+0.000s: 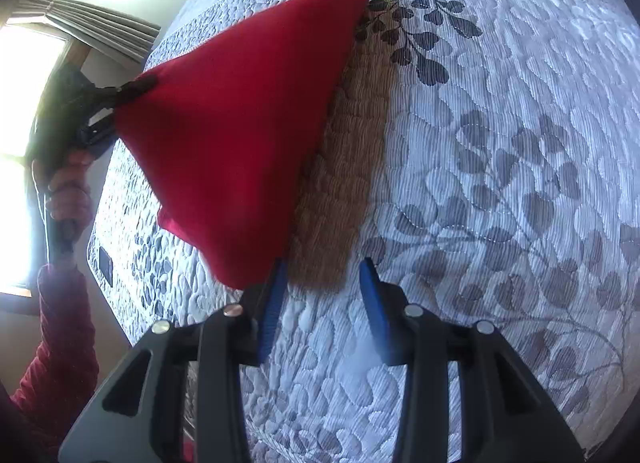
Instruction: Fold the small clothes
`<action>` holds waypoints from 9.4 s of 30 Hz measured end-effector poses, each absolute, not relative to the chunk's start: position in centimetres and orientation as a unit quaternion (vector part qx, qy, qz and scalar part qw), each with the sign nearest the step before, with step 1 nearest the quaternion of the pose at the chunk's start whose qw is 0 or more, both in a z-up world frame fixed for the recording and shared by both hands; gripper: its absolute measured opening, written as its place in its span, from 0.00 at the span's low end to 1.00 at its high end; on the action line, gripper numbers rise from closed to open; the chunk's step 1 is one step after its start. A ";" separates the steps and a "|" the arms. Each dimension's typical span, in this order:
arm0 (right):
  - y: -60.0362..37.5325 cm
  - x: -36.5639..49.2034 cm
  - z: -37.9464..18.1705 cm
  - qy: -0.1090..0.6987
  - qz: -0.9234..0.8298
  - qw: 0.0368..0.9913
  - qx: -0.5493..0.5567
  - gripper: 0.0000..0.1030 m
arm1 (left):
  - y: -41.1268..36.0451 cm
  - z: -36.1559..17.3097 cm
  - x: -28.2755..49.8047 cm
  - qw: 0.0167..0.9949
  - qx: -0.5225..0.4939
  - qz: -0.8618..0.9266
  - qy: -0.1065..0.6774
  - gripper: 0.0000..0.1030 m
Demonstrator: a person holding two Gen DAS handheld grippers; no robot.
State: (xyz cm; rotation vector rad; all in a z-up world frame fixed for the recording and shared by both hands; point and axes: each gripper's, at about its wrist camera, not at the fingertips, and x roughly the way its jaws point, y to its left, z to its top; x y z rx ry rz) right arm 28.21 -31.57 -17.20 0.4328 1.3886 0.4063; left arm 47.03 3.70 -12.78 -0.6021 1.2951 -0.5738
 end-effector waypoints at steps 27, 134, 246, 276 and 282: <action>-25.7 30.3 -18.4 0.654 0.189 0.700 0.217 0.59 | 4.9 -16.7 39.9 0.681 -0.211 -0.248 0.656 0.38; -25.1 34.1 -18.6 0.634 0.153 0.747 0.125 0.47 | 4.7 -15.3 50.5 0.805 -0.113 -0.100 0.574 0.40; -39.9 4.8 -16.1 0.630 0.101 0.725 0.259 0.09 | -15.0 -15.3 13.9 0.720 -0.020 -0.232 0.654 0.09; -42.2 13.0 -12.9 0.583 0.055 0.781 0.218 0.44 | -14.7 -12.1 16.0 0.764 0.013 -0.224 0.605 0.22; -44.0 20.1 -13.4 0.591 0.048 0.772 0.227 0.55 | -13.8 -9.8 25.5 0.771 -0.040 -0.233 0.592 0.24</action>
